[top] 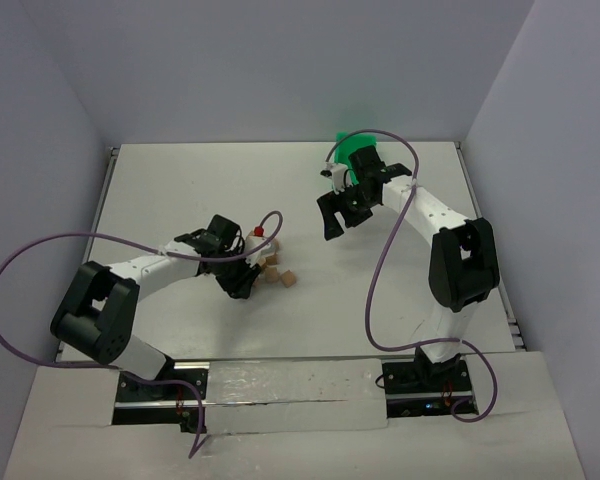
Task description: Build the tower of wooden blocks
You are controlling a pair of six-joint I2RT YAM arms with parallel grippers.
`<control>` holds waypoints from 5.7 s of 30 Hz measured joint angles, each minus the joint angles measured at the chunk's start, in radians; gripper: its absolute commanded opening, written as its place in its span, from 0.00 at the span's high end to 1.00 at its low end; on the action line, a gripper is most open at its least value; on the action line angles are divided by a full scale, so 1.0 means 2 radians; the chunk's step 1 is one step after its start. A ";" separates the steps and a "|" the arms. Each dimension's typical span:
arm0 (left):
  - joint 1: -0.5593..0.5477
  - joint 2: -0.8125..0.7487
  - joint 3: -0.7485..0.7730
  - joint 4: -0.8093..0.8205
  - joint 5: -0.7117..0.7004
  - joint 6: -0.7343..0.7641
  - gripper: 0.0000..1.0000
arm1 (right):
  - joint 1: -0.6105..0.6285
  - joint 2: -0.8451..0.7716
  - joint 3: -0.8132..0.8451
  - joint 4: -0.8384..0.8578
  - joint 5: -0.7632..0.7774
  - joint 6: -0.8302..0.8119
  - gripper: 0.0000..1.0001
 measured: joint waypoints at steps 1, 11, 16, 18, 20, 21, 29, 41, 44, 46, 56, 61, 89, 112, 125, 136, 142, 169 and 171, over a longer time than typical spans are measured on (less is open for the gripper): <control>0.000 0.004 0.001 0.004 -0.001 -0.004 0.55 | 0.000 0.000 0.000 0.000 0.000 0.000 0.15; 0.000 0.035 0.016 0.031 -0.016 -0.016 0.58 | -0.002 0.001 0.000 -0.001 -0.004 0.000 0.15; 0.000 0.045 0.025 0.042 -0.025 -0.022 0.58 | -0.007 0.002 0.000 -0.001 -0.009 0.000 0.15; 0.000 0.048 0.027 0.044 -0.027 -0.024 0.59 | -0.008 0.002 0.000 -0.001 -0.010 0.000 0.15; 0.002 0.051 0.032 0.044 -0.029 -0.024 0.59 | -0.009 0.002 0.000 -0.001 -0.010 0.000 0.15; 0.004 0.054 0.034 0.044 -0.030 -0.024 0.58 | -0.009 0.002 0.000 -0.001 -0.011 -0.001 0.15; 0.019 0.064 0.049 0.042 -0.037 -0.012 0.52 | -0.009 0.002 0.000 -0.002 -0.013 -0.001 0.15; 0.022 0.042 0.070 -0.003 -0.025 0.081 0.26 | -0.011 0.002 0.000 -0.003 -0.016 -0.004 0.15; 0.024 0.003 0.074 -0.053 -0.017 0.158 0.19 | -0.011 0.002 0.000 -0.004 -0.018 -0.005 0.14; 0.027 -0.031 0.079 -0.082 -0.010 0.206 0.13 | -0.011 0.002 0.000 -0.005 -0.020 -0.005 0.14; 0.037 -0.080 0.126 -0.204 0.042 0.493 0.04 | -0.011 0.002 0.000 -0.011 -0.024 -0.005 0.11; 0.037 -0.038 0.142 -0.222 0.057 0.569 0.02 | -0.011 0.002 0.000 -0.015 -0.024 -0.006 0.10; 0.023 0.120 0.212 -0.227 0.082 0.644 0.01 | -0.013 0.024 0.000 -0.024 -0.022 -0.020 0.08; 0.020 0.176 0.249 -0.215 0.082 0.639 0.01 | -0.019 0.030 0.000 -0.028 -0.022 -0.030 0.07; 0.018 0.193 0.250 -0.214 0.081 0.630 0.06 | -0.023 0.043 0.004 -0.031 -0.022 -0.031 0.07; 0.017 0.201 0.250 -0.214 0.079 0.626 0.14 | -0.026 0.047 0.008 -0.031 -0.023 -0.031 0.07; 0.015 0.201 0.248 -0.213 0.079 0.619 0.30 | -0.027 0.051 0.010 -0.032 -0.024 -0.032 0.07; 0.076 0.176 0.344 -0.276 0.084 0.577 1.00 | -0.027 0.051 0.010 -0.032 -0.029 -0.032 0.07; 0.109 0.175 0.376 -0.284 0.082 0.580 1.00 | -0.027 0.051 0.010 -0.032 -0.030 -0.032 0.07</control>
